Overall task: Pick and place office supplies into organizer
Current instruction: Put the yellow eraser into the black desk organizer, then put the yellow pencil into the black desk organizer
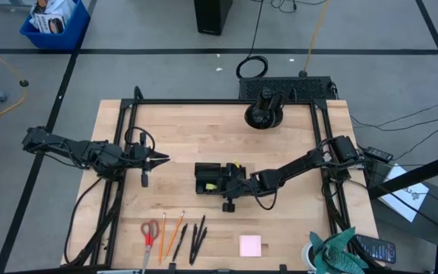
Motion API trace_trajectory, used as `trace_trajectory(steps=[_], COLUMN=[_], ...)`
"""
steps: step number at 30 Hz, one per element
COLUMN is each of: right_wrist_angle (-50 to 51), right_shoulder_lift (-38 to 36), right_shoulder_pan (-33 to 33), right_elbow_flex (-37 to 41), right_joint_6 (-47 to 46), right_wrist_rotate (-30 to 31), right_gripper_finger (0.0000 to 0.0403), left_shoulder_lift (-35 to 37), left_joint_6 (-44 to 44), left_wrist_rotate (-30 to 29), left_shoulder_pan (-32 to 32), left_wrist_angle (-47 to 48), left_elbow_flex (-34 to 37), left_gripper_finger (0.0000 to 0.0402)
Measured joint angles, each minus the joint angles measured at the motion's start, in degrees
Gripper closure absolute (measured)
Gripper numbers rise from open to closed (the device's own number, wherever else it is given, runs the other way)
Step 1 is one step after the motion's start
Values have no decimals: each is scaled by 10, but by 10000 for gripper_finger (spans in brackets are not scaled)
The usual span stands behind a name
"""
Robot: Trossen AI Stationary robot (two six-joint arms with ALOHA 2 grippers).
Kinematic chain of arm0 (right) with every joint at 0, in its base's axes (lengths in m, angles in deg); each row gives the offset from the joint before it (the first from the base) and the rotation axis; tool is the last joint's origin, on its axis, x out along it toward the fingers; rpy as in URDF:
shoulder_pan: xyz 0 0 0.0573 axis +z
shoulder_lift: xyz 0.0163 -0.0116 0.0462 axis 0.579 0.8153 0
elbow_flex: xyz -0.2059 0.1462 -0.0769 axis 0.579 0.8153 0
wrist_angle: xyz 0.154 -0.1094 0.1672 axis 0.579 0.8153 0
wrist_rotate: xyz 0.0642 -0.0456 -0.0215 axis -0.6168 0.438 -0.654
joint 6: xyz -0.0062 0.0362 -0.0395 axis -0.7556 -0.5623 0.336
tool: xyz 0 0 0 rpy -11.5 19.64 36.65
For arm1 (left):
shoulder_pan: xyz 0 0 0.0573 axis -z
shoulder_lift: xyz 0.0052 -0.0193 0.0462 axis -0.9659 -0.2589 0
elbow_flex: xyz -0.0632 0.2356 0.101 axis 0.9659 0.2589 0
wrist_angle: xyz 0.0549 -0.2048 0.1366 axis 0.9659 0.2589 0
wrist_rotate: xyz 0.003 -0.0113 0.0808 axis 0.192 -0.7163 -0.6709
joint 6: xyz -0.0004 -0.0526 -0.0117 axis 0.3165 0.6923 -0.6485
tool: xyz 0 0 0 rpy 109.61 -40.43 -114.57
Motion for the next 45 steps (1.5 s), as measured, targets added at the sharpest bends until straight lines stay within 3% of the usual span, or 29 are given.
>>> trace_trajectory(steps=[13, 21, 26, 32, 37, 45], right_wrist_angle=[4, -12, -1, 17, -99, -247], right_shoulder_lift=[0, -5, -63, -116, -122, -223], right_shoulder_pan=[-1, -1, 18, 69, 92, 58], right_elbow_flex=[0, 0, -1, 18, 101, 264], right_joint_6=[-30, -18, 2, 4, 68, 55], right_wrist_rotate=[4, 3, 1, -10, -17, -86], right_gripper_finger=[278, 271, 271, 313, 393, 401], left_shoulder_lift=[0, 0, 0, -12, -60, -132], left_joint_6=[0, 0, 6, 42, 117, 96], left_wrist_rotate=[0, 0, 0, 0, 40, 27], left_shoulder_pan=[0, 0, 0, 0, 0, 27], left_wrist_angle=[0, 0, 2, 6, -18, -91], left_elbow_flex=[0, 0, 0, 0, 14, 14], left_gripper_finger=[355, 355, 355, 355, 355, 355])
